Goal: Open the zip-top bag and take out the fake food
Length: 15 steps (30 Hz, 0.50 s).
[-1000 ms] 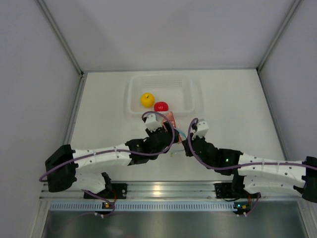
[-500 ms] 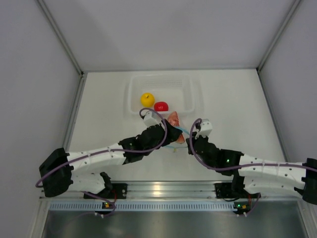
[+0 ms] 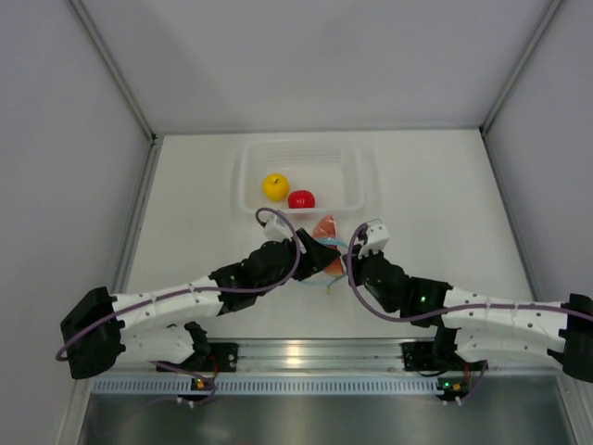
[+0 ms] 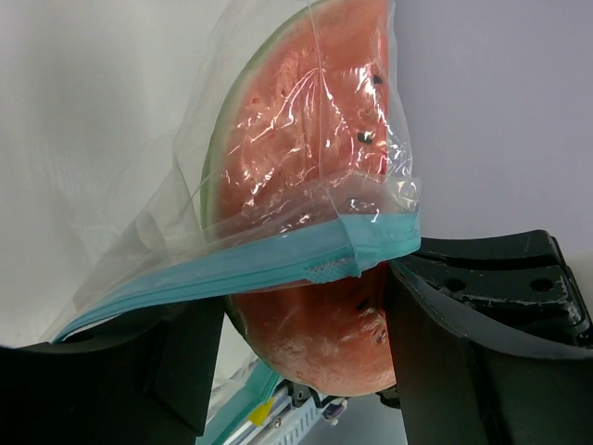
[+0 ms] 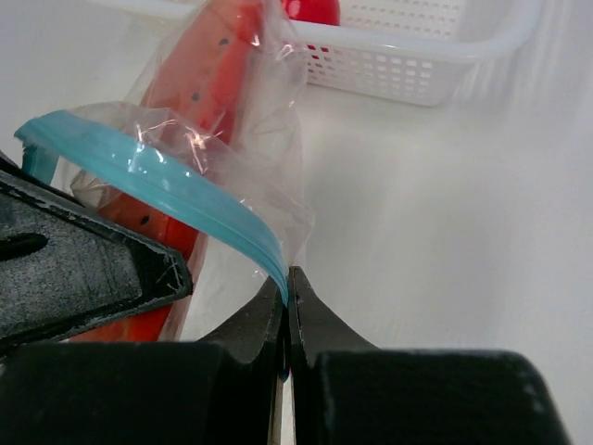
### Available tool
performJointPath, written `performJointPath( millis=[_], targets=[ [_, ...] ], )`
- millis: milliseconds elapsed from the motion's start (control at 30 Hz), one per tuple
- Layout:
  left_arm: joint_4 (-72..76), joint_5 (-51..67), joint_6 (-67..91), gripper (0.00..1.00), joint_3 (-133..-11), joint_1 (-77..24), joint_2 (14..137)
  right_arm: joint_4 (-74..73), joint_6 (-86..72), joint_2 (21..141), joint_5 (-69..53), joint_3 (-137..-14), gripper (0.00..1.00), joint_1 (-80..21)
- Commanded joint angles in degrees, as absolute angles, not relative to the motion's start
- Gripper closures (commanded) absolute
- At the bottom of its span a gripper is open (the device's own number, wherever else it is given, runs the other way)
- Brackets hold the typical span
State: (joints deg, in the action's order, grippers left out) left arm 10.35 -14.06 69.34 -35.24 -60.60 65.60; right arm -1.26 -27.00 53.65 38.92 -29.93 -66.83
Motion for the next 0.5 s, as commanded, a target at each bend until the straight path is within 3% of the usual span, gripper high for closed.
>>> performJointPath(
  millis=[0, 467],
  targets=[
    [16.00, -10.38, 70.31, 1.00, -35.94, -60.47, 64.51, 7.02, -22.24, 55.45, 33.32, -31.46, 1.00, -65.92],
    [27.85, -9.23, 77.60, 1.00, -31.73, -60.21, 63.98, 10.27, -26.45, 56.08, 37.36, -28.48, 1.00, -65.92]
  ],
)
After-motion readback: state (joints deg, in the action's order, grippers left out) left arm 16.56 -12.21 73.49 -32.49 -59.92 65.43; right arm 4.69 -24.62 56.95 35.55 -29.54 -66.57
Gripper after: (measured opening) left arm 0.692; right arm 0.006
